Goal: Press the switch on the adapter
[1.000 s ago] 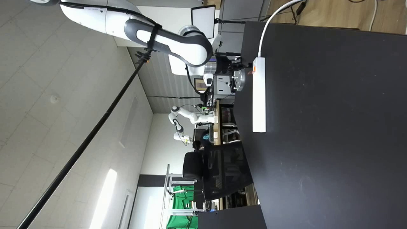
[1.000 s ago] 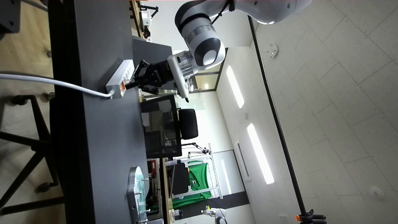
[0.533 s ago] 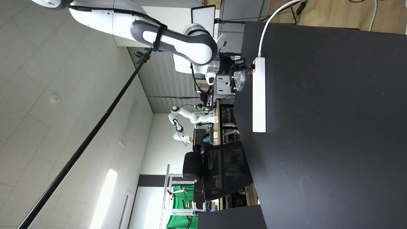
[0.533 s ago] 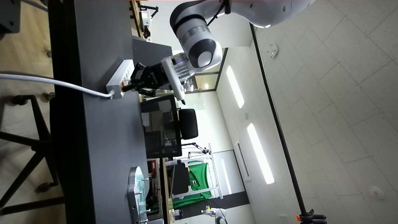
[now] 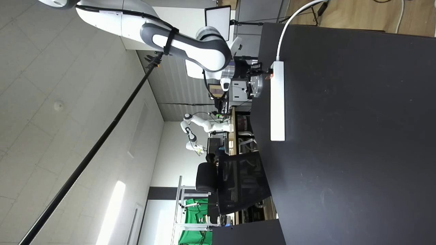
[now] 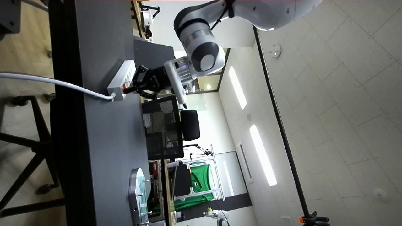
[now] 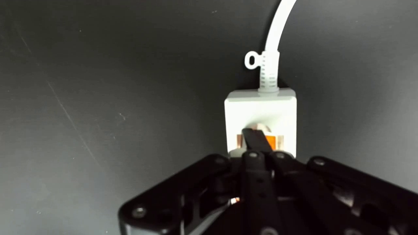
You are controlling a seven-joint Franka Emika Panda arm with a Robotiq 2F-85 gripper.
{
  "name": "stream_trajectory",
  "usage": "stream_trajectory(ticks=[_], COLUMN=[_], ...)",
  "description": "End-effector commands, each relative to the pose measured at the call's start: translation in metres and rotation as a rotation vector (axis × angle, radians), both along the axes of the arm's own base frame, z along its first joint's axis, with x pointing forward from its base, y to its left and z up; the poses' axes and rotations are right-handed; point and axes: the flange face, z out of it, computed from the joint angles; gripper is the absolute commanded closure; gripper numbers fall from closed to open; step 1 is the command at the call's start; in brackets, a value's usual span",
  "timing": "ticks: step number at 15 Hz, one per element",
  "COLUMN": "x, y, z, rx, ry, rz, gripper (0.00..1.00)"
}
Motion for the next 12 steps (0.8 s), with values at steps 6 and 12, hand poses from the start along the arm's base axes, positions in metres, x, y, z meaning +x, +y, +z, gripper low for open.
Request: stream_trajectory(ticks=[6,12], x=[0.023,0.032], y=[-0.027,-0.031], z=[-0.049,-0.059], rx=[0.173,0.166], ry=[0.254,0.315], rz=[-0.06,-0.06], gripper=[1.0,1.0])
